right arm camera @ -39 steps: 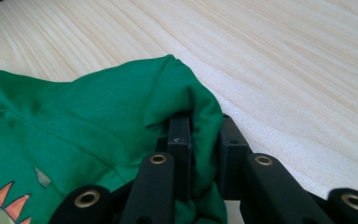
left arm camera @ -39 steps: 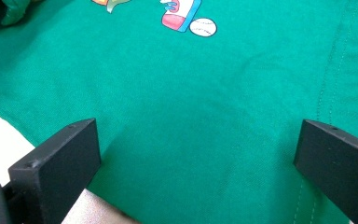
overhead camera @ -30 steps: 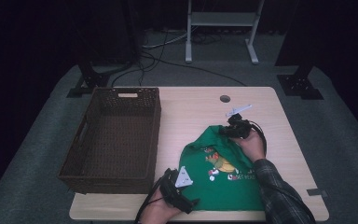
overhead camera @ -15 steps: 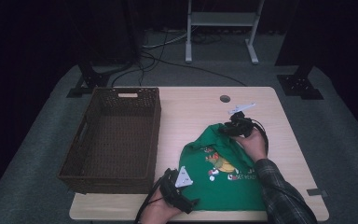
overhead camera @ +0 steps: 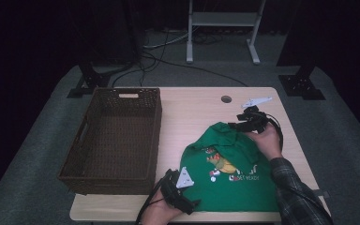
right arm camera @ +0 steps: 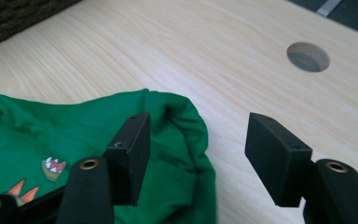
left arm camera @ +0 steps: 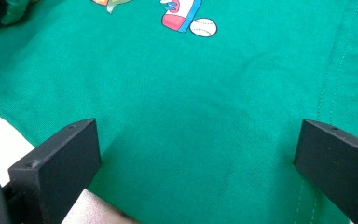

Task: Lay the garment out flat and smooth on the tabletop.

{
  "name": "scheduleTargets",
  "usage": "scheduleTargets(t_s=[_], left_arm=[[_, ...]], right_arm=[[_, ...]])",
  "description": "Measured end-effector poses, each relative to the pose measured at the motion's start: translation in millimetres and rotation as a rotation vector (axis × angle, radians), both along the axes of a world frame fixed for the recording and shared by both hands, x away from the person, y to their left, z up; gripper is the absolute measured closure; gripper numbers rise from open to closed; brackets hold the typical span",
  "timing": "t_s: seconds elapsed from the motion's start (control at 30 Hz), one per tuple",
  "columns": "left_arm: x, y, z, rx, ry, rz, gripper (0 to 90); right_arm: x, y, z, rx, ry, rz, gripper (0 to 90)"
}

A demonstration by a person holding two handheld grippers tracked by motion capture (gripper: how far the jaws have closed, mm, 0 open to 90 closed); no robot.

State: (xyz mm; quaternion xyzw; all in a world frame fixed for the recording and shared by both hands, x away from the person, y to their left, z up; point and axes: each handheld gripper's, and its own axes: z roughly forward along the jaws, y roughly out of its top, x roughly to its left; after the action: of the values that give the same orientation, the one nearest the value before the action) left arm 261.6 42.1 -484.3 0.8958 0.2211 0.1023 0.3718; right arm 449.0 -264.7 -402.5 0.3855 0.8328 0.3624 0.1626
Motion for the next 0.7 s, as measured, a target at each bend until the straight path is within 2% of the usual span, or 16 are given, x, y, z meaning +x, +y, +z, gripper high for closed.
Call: scheduleTargets(t_s=[0.17, 0.23, 0.37, 0.43, 0.5, 0.63, 0.7], left_arm=[[0.0, 0.0, 0.0, 0.000, 0.000, 0.000, 0.0], [0.0, 0.0, -0.1, -0.001, 0.000, 0.000, 0.0], [0.4, -0.7, 0.2, -0.012, 0.006, 0.016, 0.0], [1.6, -2.8, 1.9, -0.027, 0.023, 0.024, 0.0], [2.7, -7.5, 7.7, -0.034, 0.003, 0.022, 0.0], [9.6, -16.1, 19.2, -0.054, -0.018, 0.025, 0.0], [16.8, -21.0, 25.6, -0.089, -0.017, 0.039, 0.0]], right_arm=[[-11.7, -7.5, 12.1, 0.007, -0.025, 0.017, 36.4], [-15.7, -10.1, 12.1, 0.013, -0.024, 0.024, 30.3], [-23.7, -17.2, 6.8, 0.026, -0.004, 0.020, 19.6], [-27.2, -21.2, 2.8, 0.035, -0.005, 0.021, 18.5], [-31.0, -24.1, -1.7, 0.020, -0.010, 0.014, 13.2], [-38.6, -30.3, -11.5, 0.025, -0.022, 0.020, 4.9], [-42.1, -32.6, -16.4, 0.023, -0.029, 0.021, 2.2]])
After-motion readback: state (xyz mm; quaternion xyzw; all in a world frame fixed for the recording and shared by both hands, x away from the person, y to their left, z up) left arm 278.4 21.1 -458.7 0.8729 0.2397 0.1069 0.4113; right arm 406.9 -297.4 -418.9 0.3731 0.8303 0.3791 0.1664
